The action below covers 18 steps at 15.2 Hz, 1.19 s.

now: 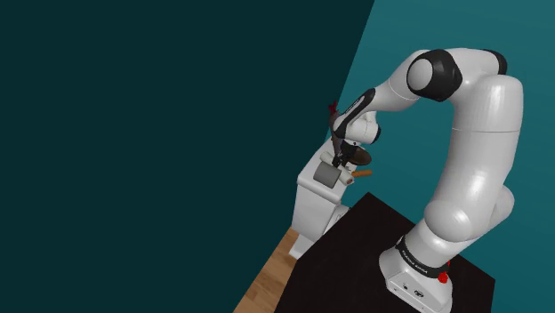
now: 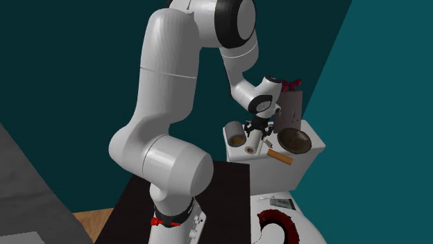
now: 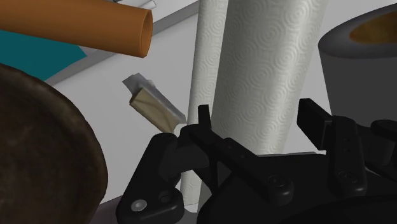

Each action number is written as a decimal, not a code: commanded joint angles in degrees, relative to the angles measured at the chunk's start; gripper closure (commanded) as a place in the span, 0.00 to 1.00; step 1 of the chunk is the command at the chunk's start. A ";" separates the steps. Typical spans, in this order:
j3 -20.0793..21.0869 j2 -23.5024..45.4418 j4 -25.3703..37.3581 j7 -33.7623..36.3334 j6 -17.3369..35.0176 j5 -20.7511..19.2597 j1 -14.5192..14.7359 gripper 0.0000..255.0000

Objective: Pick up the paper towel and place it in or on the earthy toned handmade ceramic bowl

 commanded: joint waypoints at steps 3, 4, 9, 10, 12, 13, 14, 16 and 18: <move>-0.01 0.12 -0.04 0.00 0.02 -0.03 -0.01 1.00; -0.01 0.10 -0.08 -0.03 0.03 -0.03 -0.02 1.00; -0.40 -0.67 -0.35 0.35 -0.46 -0.47 0.31 1.00; -0.80 -1.43 -0.54 0.73 -1.01 -0.95 0.61 1.00; -1.60 -2.95 -0.89 1.50 -2.13 -1.94 1.20 1.00; -1.98 -3.70 -1.05 1.89 -2.69 -2.45 1.48 1.00; -2.36 -4.45 -1.19 2.29 -3.26 -2.96 1.76 1.00; -3.09 -5.94 -1.44 3.10 -4.42 -4.02 2.29 1.00; -3.78 -7.41 -1.63 3.92 -5.61 -5.10 2.78 1.00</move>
